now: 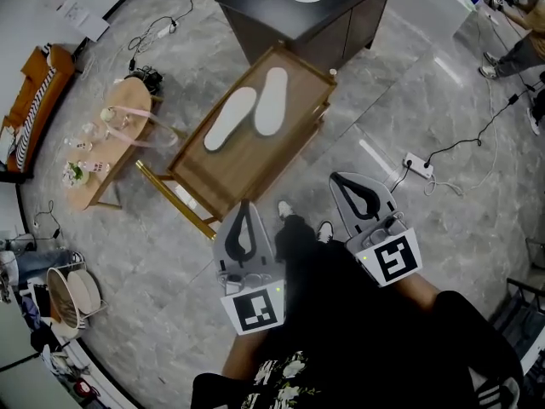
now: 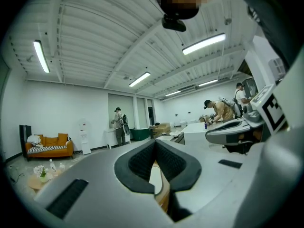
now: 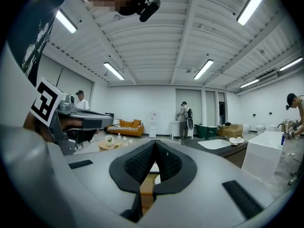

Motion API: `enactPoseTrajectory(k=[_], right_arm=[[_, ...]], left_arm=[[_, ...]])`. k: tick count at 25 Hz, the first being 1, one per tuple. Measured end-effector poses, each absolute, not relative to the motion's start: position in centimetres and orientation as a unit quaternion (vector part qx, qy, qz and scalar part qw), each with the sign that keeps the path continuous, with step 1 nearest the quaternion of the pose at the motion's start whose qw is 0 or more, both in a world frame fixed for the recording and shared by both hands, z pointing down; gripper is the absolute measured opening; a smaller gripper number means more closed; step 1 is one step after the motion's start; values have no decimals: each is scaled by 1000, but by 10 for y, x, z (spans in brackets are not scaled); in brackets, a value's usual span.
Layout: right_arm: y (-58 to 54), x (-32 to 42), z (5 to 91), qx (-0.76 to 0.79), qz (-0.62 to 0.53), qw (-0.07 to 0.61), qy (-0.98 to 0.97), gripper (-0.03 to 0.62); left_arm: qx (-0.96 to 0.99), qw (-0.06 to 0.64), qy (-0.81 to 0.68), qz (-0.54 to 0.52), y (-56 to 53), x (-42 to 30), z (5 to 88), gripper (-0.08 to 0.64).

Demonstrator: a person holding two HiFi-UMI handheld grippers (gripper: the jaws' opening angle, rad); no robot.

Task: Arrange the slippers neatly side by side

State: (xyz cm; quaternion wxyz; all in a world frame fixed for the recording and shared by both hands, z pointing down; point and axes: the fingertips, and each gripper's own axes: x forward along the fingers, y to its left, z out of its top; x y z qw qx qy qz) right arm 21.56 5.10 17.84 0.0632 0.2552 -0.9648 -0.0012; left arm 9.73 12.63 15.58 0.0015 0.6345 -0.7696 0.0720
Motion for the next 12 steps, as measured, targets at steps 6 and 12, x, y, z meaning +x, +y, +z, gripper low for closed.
enactPoseTrajectory(k=[6, 12], right_arm=[[31, 203, 184, 258, 6, 74, -963, -2], [10, 168, 181, 242, 2, 75, -967, -2]], left_arm=[[638, 6, -767, 71, 104, 83, 160, 2], [631, 13, -772, 76, 87, 52, 162, 2]])
